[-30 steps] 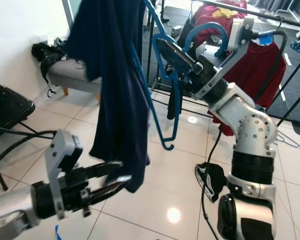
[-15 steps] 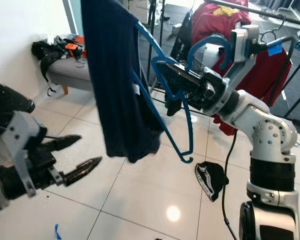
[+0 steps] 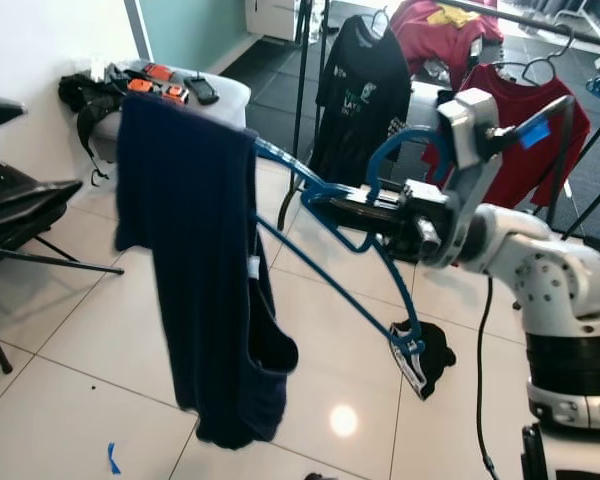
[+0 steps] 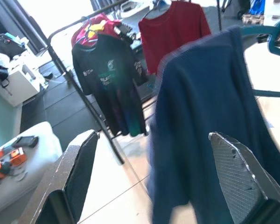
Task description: Hang hanger
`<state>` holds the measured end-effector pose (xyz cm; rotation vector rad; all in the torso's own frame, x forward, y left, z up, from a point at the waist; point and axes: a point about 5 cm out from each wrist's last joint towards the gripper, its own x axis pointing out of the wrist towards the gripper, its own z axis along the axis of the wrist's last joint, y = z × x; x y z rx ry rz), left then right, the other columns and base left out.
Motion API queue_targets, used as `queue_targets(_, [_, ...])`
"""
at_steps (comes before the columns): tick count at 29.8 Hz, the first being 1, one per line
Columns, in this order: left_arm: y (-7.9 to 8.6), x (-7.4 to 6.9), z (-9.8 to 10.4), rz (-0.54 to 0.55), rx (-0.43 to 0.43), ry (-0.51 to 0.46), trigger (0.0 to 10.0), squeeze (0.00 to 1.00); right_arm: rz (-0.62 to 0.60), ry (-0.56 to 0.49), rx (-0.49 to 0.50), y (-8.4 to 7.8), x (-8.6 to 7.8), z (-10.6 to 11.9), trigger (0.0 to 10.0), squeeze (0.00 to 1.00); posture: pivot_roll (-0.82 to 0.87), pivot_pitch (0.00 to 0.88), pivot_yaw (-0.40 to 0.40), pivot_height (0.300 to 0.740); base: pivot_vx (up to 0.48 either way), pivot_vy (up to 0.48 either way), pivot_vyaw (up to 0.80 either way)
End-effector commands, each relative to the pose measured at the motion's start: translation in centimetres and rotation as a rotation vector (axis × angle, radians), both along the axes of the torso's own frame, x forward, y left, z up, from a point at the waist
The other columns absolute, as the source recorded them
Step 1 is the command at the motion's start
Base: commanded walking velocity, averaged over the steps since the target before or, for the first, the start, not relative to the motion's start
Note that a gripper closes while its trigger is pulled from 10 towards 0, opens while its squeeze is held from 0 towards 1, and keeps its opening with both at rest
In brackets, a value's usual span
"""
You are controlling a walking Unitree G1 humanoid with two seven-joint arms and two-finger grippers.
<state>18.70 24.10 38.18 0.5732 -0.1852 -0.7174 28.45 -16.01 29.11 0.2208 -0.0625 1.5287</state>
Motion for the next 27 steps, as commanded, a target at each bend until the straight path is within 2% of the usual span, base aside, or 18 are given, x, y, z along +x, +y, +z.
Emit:
queue_targets(1, [-0.2, -0.1, 0.2, -0.013, 0.04, 0.013, 10.0, 0.0, 0.028, -0.046, -0.002, 0.2, -0.5, 0.4, 10.0, 0.0, 0.03, 0.144, -0.074, 0.74, 0.0, 0.0, 0.0])
queue_targets(4, [-0.6, 0.1, 1.1, -0.057, 0.119, 0.032, 10.0, 0.0, 0.089, -0.052, -0.036, 1.4, -0.7, -0.4, 10.0, 0.0, 0.04, 0.14, -0.071, 0.74, 0.0, 0.0, 0.0])
queue_targets(9, [-1.1, 0.1, 1.2, -0.093, 0.153, 0.054, 10.0, 0.0, 0.114, -0.059, -0.05, 2.0, -0.7, -0.7, 10.0, 0.0, 0.04, 0.139, -0.069, 0.74, 0.0, 0.0, 0.0])
queue_targets(14, [-2.4, 0.5, 0.4, -0.168, 0.227, 0.112, 10.0, 0.0, 0.161, -0.08, -0.075, 3.3, -0.7, -1.1, 10.0, 0.0, 0.04, 0.139, -0.064, 0.74, 0.0, 0.0, 0.0])
queue_targets(27, [-3.4, 0.6, -0.8, -0.25, 0.329, 0.217, 10.0, 0.0, 0.166, -0.111, -0.136, 4.8, -0.3, -2.0, 10.0, 0.0, 0.05, 0.135, -0.058, 0.74, 0.0, 0.0, 0.0])
